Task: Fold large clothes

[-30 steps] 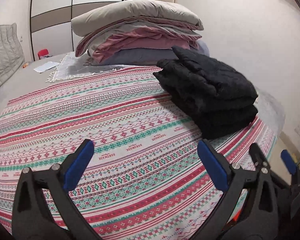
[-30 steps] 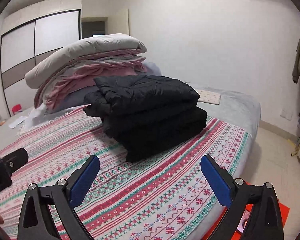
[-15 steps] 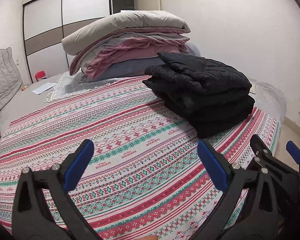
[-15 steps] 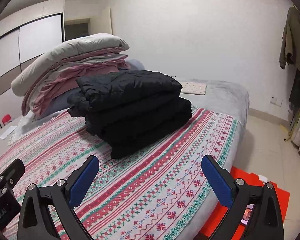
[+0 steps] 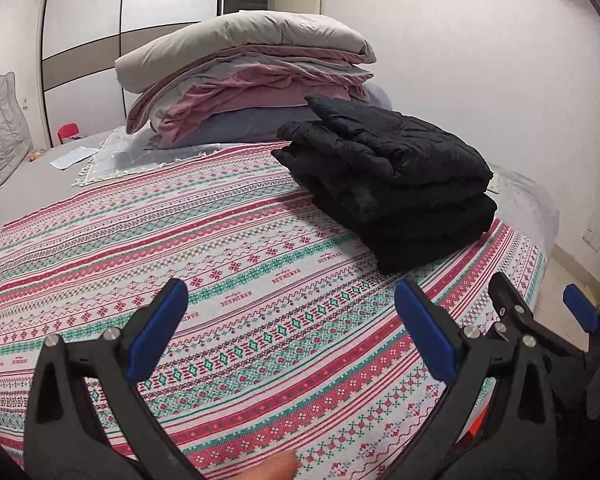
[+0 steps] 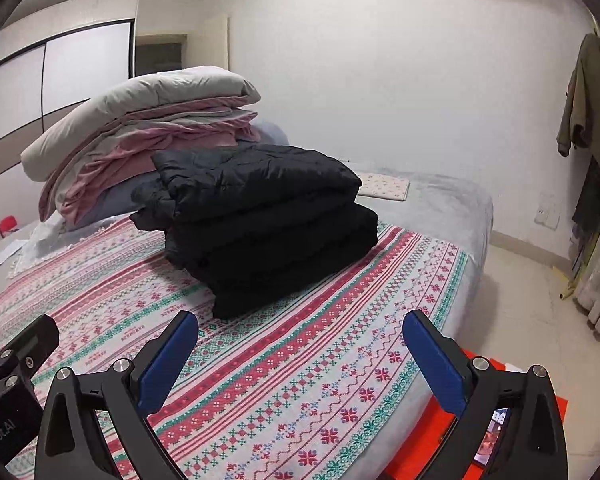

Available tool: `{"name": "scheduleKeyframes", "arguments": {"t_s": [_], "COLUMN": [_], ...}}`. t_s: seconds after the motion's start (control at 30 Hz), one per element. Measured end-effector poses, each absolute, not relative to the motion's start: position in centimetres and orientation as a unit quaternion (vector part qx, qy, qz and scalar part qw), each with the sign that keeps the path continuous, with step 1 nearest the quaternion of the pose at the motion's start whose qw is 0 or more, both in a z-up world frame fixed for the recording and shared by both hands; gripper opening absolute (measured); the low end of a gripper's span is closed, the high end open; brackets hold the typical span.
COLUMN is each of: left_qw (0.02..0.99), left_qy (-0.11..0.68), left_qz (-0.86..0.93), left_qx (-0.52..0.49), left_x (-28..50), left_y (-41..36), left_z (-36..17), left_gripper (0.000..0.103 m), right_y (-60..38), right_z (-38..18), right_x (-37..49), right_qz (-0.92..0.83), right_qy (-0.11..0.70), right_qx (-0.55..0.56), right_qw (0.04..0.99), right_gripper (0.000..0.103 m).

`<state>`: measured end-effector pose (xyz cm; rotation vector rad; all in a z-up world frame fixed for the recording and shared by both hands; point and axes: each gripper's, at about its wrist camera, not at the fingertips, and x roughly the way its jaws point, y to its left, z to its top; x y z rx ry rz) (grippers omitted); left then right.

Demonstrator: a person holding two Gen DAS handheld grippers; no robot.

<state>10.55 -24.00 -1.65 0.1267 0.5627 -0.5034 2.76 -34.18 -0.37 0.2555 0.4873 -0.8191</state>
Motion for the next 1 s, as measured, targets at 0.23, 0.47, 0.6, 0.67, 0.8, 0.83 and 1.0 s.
{"name": "scheduleKeyframes", "arguments": {"t_s": [0.23, 0.47, 0.6, 0.67, 0.8, 0.83, 1.0], "left_qw": [0.928, 0.925, 0.922, 0.922, 0.922, 0.922, 0.917], "left_qy": [0.281, 0.294, 0.301, 0.302, 0.298, 0.298, 0.305], "left_qz": [-0.239, -0.236, -0.239, -0.24, -0.241, -0.241, -0.251], "left_qx": [0.055, 0.041, 0.038, 0.038, 0.046, 0.049, 0.049], "left_x": [10.9, 11.5, 11.7, 11.8, 11.6, 11.6, 11.7], "left_y": [-23.8, -23.2, -23.0, -22.9, -22.9, -23.0, -23.0], "left_z": [-1.9, -2.0, -2.1, -2.2, -2.1, -2.1, -2.3], "left_gripper": [0.102, 0.102, 0.102, 0.102, 0.102, 0.102, 0.102], "right_y": [-34.7, -34.8, -34.9, -35.0, -35.0, -35.0, -35.2], "right_z": [-0.6, -0.6, -0.7, -0.7, -0.7, -0.7, -0.8], "right_x": [2.9, 2.7, 2.8, 2.8, 2.8, 2.9, 2.8], "right_qz": [-0.407, -0.409, -0.409, -0.41, -0.413, -0.415, -0.424], "right_qy": [0.248, 0.246, 0.247, 0.247, 0.249, 0.25, 0.253], "right_qx": [0.11, 0.11, 0.109, 0.108, 0.106, 0.104, 0.106], "right_qw": [0.872, 0.872, 0.871, 0.871, 0.87, 0.869, 0.863], "right_gripper": [0.103, 0.103, 0.103, 0.103, 0.103, 0.103, 0.103]}}
